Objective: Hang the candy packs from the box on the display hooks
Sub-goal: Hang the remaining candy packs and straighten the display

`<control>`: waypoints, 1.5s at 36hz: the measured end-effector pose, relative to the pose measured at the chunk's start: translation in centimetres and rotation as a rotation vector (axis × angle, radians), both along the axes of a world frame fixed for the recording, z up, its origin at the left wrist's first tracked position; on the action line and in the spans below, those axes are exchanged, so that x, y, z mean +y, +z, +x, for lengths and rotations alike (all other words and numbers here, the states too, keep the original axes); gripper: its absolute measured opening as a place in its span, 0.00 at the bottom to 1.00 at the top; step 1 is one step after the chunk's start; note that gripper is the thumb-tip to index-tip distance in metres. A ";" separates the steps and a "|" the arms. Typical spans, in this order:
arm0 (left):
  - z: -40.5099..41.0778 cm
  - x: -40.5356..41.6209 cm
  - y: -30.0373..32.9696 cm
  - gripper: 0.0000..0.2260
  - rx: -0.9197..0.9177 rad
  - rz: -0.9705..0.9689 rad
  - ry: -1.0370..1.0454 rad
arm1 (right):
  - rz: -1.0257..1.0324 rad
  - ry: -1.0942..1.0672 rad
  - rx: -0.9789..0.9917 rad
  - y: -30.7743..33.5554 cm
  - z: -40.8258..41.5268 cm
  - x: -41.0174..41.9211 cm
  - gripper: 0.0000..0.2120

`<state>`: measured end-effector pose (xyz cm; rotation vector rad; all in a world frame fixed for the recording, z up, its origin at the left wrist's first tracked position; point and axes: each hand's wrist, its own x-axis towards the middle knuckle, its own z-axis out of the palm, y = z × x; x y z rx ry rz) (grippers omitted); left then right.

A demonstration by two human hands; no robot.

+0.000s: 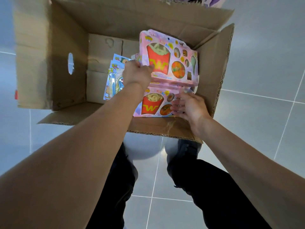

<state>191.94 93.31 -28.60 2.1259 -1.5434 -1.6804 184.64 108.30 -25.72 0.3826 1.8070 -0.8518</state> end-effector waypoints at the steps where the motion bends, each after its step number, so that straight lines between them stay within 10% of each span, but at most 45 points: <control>1: 0.3 0.0 0.5 0.13 0.011 -0.006 0.010 | 0.001 -0.015 0.001 0.4 0.1 0.1 0.15; 10: 4.3 -0.5 7.6 0.07 0.168 0.067 -0.005 | -0.048 -0.342 0.061 5.5 0.9 -1.1 0.22; 17: 8.7 -0.5 14.9 0.13 0.223 0.181 0.036 | -0.189 -0.412 0.188 12.4 2.5 -2.0 0.09; 54: 13.3 -3.1 74.7 0.16 1.005 -0.189 0.511 | -0.815 -0.190 0.639 69.9 6.2 -6.6 0.17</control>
